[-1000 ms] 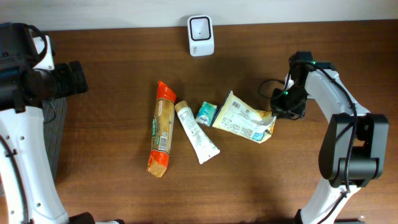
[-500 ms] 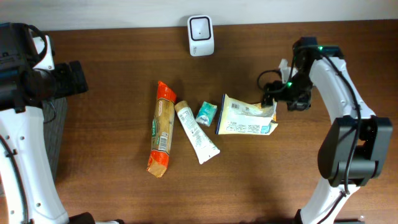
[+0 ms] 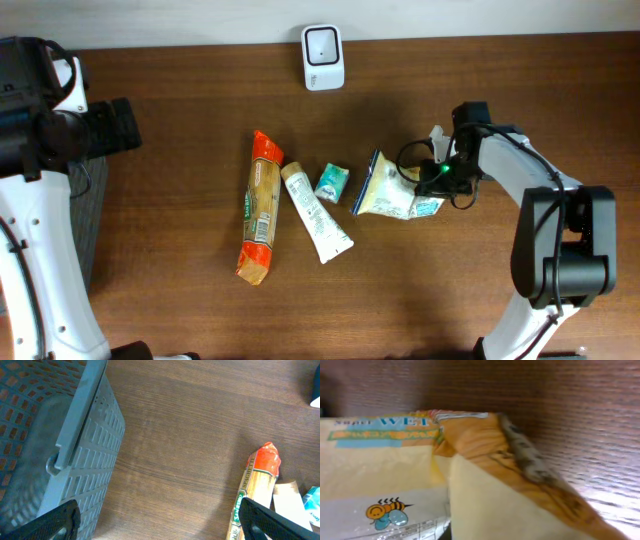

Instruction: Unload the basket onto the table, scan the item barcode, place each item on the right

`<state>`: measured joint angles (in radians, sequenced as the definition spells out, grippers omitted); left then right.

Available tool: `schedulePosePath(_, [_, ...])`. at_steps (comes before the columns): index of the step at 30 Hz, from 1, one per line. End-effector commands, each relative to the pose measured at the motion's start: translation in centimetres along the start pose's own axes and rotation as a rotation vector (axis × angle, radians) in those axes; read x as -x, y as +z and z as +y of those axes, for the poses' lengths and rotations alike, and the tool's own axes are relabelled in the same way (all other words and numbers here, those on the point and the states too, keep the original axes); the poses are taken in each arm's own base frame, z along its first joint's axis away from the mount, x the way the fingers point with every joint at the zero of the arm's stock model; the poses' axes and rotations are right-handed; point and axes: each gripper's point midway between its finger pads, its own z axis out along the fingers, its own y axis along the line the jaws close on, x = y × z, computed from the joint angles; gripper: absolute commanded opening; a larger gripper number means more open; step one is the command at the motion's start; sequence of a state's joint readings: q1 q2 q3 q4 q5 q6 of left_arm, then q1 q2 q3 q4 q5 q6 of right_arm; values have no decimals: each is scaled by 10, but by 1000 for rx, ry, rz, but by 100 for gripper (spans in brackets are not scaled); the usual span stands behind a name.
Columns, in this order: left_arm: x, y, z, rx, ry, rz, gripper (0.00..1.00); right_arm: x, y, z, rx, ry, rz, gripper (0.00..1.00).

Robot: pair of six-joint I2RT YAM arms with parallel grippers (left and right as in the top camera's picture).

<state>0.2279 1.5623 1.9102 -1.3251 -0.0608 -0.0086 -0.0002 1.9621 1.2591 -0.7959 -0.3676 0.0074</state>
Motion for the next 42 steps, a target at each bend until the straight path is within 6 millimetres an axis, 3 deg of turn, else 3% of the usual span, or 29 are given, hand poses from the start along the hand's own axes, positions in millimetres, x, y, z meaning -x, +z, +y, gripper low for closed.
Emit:
schedulePosePath(1, [3, -5, 3, 10, -4, -16, 99, -17, 16, 9, 76, 26, 75, 4])
schedulePosePath(3, [3, -5, 3, 9, -4, -16, 99, -8, -1, 31, 172, 28, 72, 4])
schedulePosePath(5, [3, -5, 3, 10, -4, -16, 99, 4, -33, 61, 285, 9, 55, 4])
schedulePosePath(10, [3, -5, 3, 9, -4, -16, 99, 33, -142, 127, 458, -132, -135, 4])
schedulePosePath(12, [3, -5, 3, 10, -4, -16, 99, 35, -171, 138, 461, -124, -197, 4])
schedulePosePath(14, [3, -5, 3, 10, -4, -16, 99, 33, -191, 134, 388, -45, -247, 4])
schedulePosePath(19, [3, -5, 3, 10, -4, -16, 99, 23, -201, 116, 249, 54, -267, 4])
schedulePosePath(26, [3, -5, 3, 10, -4, -16, 99, 25, -200, 116, 234, 47, -277, 4])
schedulePosePath(32, [3, -5, 3, 9, -4, -16, 99, 36, -192, 134, 122, -7, -331, 4])
schedulePosePath(33, [3, -5, 3, 10, -4, -16, 99, 46, -198, 137, 73, -17, -366, 4])
schedulePosePath(36, [3, -5, 3, 9, -4, -16, 99, 107, -235, 141, -190, -65, -581, 4])
schedulePosePath(38, [3, -5, 3, 10, -4, -16, 99, 158, -256, 145, -478, -148, -789, 4])
schedulePosePath(40, [3, -5, 3, 10, -4, -16, 99, 195, -263, 158, -732, -262, -938, 4])
schedulePosePath(42, [3, -5, 3, 10, -4, -16, 99, 229, -261, 184, -1019, -417, -1036, 4])
